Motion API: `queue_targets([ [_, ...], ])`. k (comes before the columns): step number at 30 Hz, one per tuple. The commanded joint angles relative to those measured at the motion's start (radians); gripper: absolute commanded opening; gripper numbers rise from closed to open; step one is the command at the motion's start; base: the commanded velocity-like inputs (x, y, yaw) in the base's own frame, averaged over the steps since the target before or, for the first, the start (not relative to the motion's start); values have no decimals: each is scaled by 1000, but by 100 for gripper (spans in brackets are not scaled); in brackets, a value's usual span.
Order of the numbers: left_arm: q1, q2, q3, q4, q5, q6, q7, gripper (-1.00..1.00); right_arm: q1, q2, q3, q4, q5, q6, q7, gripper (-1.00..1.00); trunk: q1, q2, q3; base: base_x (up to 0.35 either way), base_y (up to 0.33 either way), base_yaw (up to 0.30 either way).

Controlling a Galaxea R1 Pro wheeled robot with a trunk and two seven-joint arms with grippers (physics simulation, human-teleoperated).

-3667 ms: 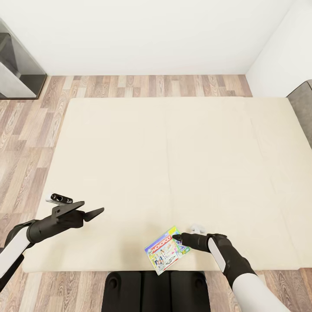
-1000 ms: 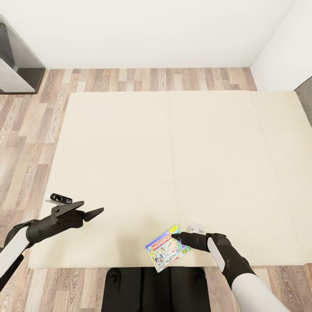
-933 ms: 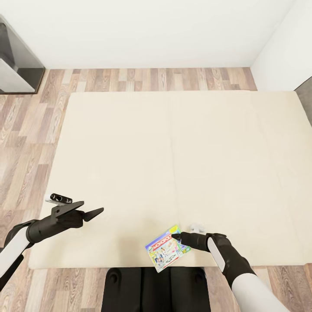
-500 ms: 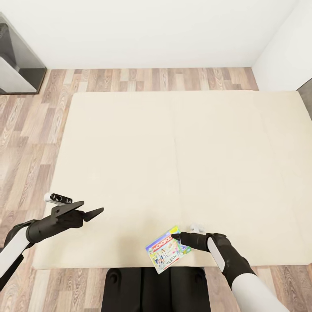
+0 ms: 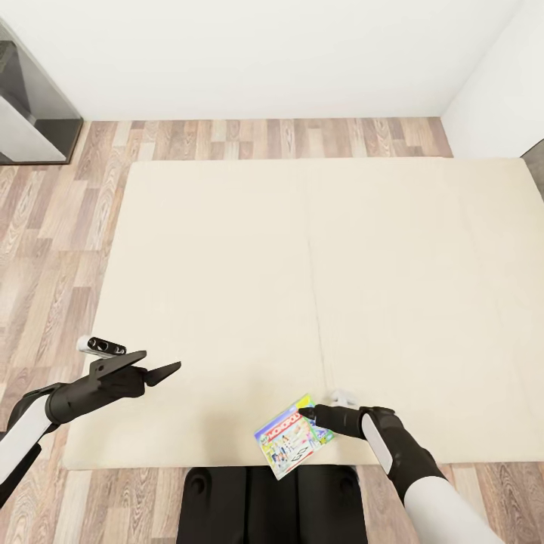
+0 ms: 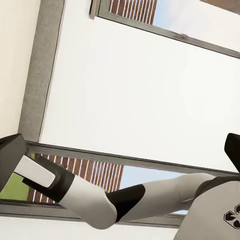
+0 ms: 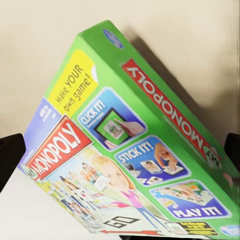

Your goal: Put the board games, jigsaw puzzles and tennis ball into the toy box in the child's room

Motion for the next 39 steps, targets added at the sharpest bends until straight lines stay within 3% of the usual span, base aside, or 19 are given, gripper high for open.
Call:
queue_targets([
  [1,-1,1,-2,0,4,5,-2,100,0,0,-2,-1,-4,7,0,100,1,-2,-1,0,1,0],
  [39,-1,3,-1,0,4,5,-3,100,-2,-5,-5,0,-3,8,-7,100,1,-2,-1,0,0,0],
])
